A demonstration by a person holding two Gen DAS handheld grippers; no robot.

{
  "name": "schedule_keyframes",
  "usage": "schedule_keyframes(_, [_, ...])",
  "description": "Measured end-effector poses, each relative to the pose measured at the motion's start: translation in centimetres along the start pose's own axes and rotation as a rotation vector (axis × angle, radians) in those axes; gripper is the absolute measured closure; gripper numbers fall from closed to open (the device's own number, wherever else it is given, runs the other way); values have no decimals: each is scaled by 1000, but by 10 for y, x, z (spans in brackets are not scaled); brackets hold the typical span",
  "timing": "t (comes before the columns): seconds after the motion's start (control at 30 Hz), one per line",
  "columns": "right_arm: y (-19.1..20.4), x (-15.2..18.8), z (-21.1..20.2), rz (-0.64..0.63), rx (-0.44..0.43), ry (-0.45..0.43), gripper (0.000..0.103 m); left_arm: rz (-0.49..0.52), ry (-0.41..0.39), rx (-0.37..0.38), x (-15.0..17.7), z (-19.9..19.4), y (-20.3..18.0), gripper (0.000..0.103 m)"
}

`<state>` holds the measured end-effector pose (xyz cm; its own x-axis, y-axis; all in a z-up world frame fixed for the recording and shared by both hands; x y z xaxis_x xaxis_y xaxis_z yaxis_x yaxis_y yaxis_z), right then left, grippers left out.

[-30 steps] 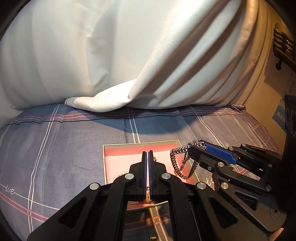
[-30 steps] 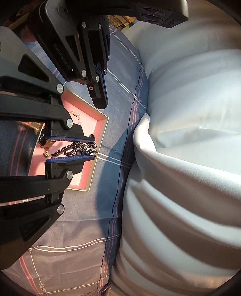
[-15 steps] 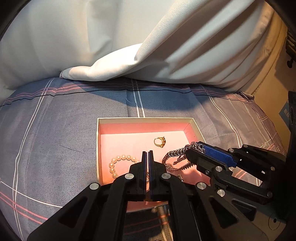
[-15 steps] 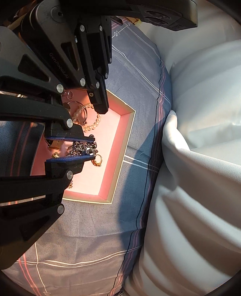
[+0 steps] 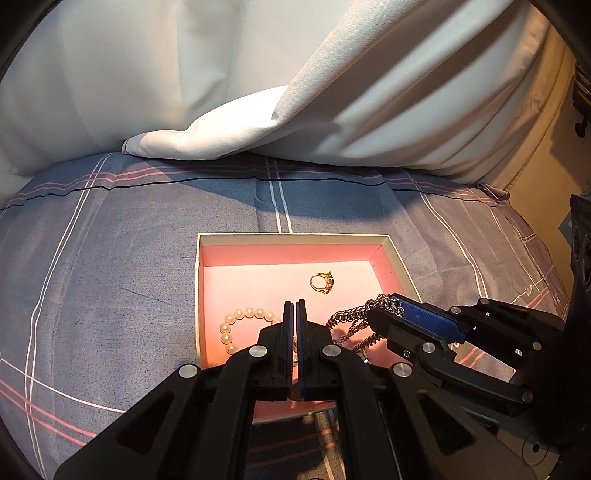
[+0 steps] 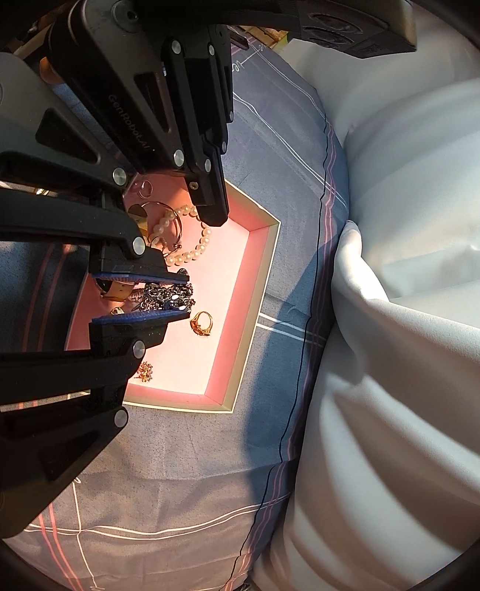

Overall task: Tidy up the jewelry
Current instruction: 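Lower the silver chains into the green box and open the right gripper, then close the left gripper on the small gold coin pendant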

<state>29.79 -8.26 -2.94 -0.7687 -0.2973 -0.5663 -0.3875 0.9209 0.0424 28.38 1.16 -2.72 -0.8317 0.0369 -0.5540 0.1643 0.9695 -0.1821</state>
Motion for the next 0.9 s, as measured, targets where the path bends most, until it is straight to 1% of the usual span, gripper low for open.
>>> schedule_keyframes(0.07, [0,1,-1,4,0,-1,87,-4,0,10,1,-1,0,100])
schedule_keyframes(0.1, [-2,3,-2,12,14,-2,75,-9,-3,10,2,-3,1,90])
schedule_keyframes(0.13, [-3,5,-4,15,38,-3,54,-21,-13,3,3,-5,4,78])
schedule_keyframes(0.17, [-4,8,-8,17,52,-16,42,-31,-21,8,5,-9,6,43])
schedule_keyframes(0.2, [-5,12,-13,16,59,-29,30,-41,-39,19,9,-14,8,31])
schedule_keyframes(0.23, [-5,18,-17,16,64,-35,30,-44,-55,32,14,-20,9,31])
schedule_keyframes(0.3, [-7,33,-23,25,58,-30,30,-25,-60,44,28,-28,7,30])
schedule_keyframes(0.4, [-9,63,-26,42,55,-21,29,21,-53,51,58,-34,1,30])
schedule_keyframes(0.5, [-11,96,-23,75,62,6,29,42,-16,65,94,-28,-8,30])
schedule_keyframes(0.63, [-15,130,-22,94,101,27,29,95,41,27,135,-10,-19,32])
schedule_keyframes(0.7, [-16,141,-22,103,98,33,29,118,58,19,145,-4,-22,33])
schedule_keyframes(0.77, [-18,147,-22,116,93,32,29,133,46,2,148,-2,-23,35])
schedule_keyframes(0.8, [-18,148,-21,122,88,34,29,144,48,-2,148,-1,-24,39])
schedule_keyframes(0.9, [-19,153,-18,134,81,38,29,156,50,-35,147,4,-26,46])
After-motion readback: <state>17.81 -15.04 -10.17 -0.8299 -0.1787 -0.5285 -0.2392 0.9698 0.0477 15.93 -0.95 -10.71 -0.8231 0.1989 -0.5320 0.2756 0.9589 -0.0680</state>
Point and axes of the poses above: each gripper's, at about its wrist camera, not at the fingertips, and z roughly the way its jaws point, y to its left, x to its underside, the point moved 4 cm from there along z, roughly the way its jaws point, and after that the axes turned 8 degrees about y, right-handed, at the moved point
